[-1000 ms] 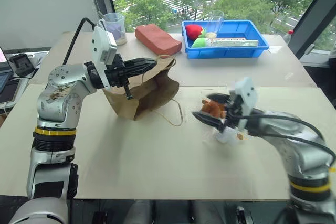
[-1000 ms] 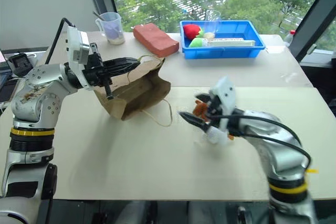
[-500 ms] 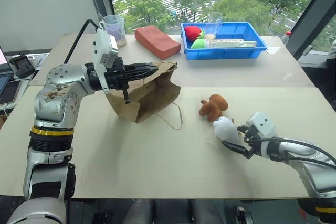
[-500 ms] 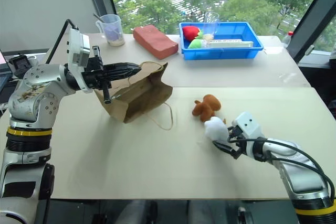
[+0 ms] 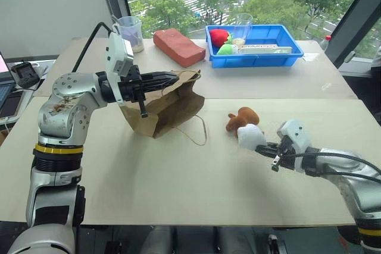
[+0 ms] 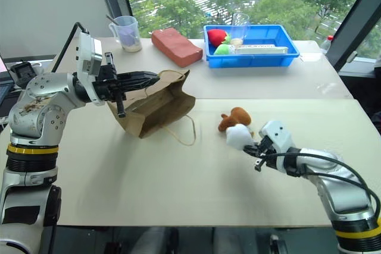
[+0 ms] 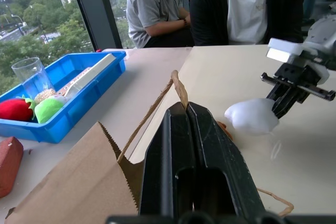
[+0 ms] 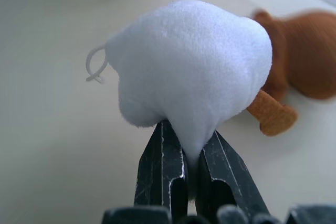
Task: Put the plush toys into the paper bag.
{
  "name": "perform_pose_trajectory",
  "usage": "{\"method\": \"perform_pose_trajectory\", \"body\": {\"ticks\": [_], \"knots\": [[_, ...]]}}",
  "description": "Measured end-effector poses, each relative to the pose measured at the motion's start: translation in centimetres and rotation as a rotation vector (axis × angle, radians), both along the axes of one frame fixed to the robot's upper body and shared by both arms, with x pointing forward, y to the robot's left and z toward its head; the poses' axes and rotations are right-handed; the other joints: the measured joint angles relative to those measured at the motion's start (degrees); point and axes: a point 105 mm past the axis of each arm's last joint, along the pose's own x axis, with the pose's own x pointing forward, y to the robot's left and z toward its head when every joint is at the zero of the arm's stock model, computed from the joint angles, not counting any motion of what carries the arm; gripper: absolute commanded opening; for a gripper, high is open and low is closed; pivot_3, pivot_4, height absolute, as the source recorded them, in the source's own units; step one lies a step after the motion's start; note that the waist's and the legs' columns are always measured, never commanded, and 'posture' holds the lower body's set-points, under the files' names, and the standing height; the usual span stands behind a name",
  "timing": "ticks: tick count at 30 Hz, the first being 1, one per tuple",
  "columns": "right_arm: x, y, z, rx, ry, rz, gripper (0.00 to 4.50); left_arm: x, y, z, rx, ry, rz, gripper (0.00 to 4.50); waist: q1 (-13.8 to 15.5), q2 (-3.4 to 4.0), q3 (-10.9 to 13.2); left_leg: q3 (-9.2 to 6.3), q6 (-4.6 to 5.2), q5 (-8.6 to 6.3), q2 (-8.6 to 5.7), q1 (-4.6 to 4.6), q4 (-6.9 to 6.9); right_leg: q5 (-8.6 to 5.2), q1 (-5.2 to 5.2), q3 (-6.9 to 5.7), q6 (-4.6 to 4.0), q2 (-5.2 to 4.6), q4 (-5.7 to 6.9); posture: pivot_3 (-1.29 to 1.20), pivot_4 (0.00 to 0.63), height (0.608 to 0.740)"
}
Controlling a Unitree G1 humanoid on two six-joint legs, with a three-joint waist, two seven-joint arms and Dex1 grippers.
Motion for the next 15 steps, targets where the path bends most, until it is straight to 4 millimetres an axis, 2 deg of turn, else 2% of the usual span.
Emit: {"method": "perform_pose_trajectory", "body": {"ticks": [3, 6, 11, 15], "knots": [[0.2, 3.6, 3.0, 0.076, -0.058, 0.117, 0.03, 0.0, -0.1, 0.1, 0.000, -0.002, -0.005, 0.00, -0.3, -0.02, 0.0, 0.01, -0.01, 0.00, 0.08, 0.01, 0.00, 0.00, -0.01, 0.01, -0.01, 0.04, 0.01, 0.00, 0.150, 0.740], [1.5, 6.9, 4.2, 0.139, -0.091, 0.151, 0.03, -0.1, -0.2, 0.1, 0.000, -0.003, -0.011, 0.00, -0.2, -0.04, 0.0, -0.01, -0.02, 0.01, 0.09, 0.02, 0.00, 0.01, -0.02, -0.02, -0.01, 0.04, 0.04, 0.00, 0.150, 0.740], [3.5, 11.0, 2.4, 0.133, -0.035, 0.168, 0.03, -0.1, -0.4, 0.1, -0.002, -0.004, -0.023, 0.00, 0.2, -0.04, 0.0, -0.04, -0.02, 0.01, -0.07, -0.16, 0.04, 0.01, -0.15, -0.08, -0.02, -0.03, 0.13, 0.00, 0.150, 0.740], [5.6, 15.5, 2.3, 0.103, -0.064, 0.197, 0.03, -0.2, -1.1, 0.2, -0.010, -0.007, -0.046, 0.00, -0.3, -0.03, 0.0, -0.05, -0.09, 0.05, -0.10, -0.21, 0.02, 0.02, -0.31, -0.07, -0.02, -0.01, 0.28, 0.00, 0.150, 0.740]]}}
